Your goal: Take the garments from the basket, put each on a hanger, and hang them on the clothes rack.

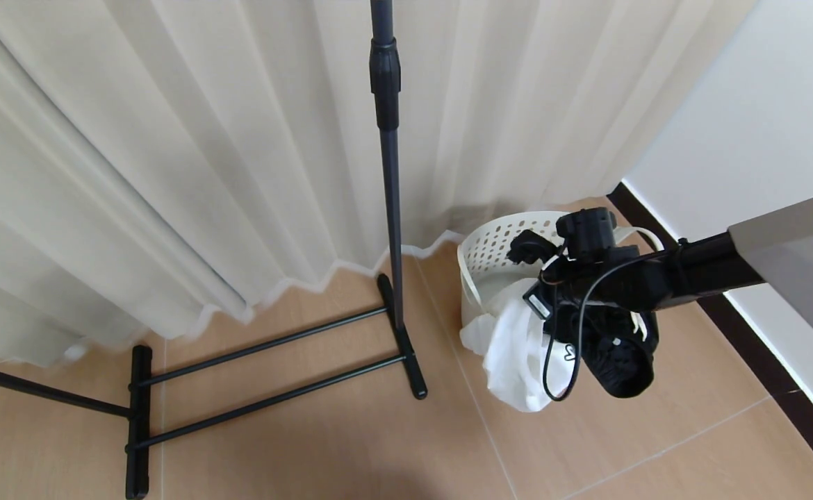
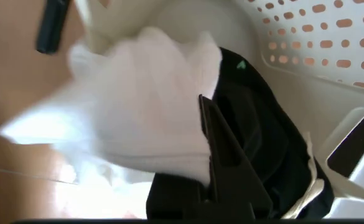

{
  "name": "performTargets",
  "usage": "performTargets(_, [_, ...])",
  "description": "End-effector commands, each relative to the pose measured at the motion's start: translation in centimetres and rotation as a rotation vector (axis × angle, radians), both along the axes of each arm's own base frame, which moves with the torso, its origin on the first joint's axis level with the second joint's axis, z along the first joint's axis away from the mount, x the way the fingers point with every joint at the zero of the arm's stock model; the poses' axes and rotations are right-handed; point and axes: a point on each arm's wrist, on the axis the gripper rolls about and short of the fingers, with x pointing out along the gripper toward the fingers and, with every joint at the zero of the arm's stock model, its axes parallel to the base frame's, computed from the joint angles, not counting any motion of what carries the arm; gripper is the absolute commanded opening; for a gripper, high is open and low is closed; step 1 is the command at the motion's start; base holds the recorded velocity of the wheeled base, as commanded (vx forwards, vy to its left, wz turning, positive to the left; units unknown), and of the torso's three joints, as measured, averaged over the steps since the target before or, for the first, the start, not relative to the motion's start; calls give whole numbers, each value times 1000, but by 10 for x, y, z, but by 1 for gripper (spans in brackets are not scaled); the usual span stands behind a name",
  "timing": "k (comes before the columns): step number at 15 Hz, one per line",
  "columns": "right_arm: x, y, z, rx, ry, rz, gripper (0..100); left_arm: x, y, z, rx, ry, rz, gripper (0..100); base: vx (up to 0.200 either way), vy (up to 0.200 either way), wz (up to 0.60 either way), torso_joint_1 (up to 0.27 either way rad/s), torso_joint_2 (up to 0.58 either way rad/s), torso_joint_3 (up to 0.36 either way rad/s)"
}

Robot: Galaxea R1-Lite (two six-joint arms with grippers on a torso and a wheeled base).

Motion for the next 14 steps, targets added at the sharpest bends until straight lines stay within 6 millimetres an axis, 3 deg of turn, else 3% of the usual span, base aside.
performTargets(1, [-52, 13, 59, 138, -68, 22, 0, 0, 0, 0, 0, 0, 0, 100, 0, 0, 0, 0, 0, 0])
performTargets(2, [-99, 17, 95, 263, -106, 15, 0, 0, 0, 0, 0, 0, 0, 100, 0, 0, 0, 0, 0, 0])
performTargets(3, [-117, 16, 107, 301, -124, 19, 0, 0, 0, 0, 0, 0, -1, 100, 0, 0, 0, 0, 0, 0])
performTargets(4, [-147, 13, 127, 353, -161, 39, 0, 0, 0, 0, 2, 0, -1, 100, 0, 0, 0, 0, 0, 0])
performTargets(7, [-200, 1, 155, 457, -225, 69, 0, 0, 0, 0, 2, 1, -4, 100, 0, 0, 0, 0, 0, 0])
performTargets(9, [-219, -7, 163, 514, -251, 62, 0, 0, 0, 0, 2, -2, -4, 100, 0, 0, 0, 0, 0, 0])
performTargets(14, [-219, -8, 151, 587, -323, 51, 0, 0, 0, 0, 2, 3, -10, 100, 0, 0, 0, 0, 0, 0])
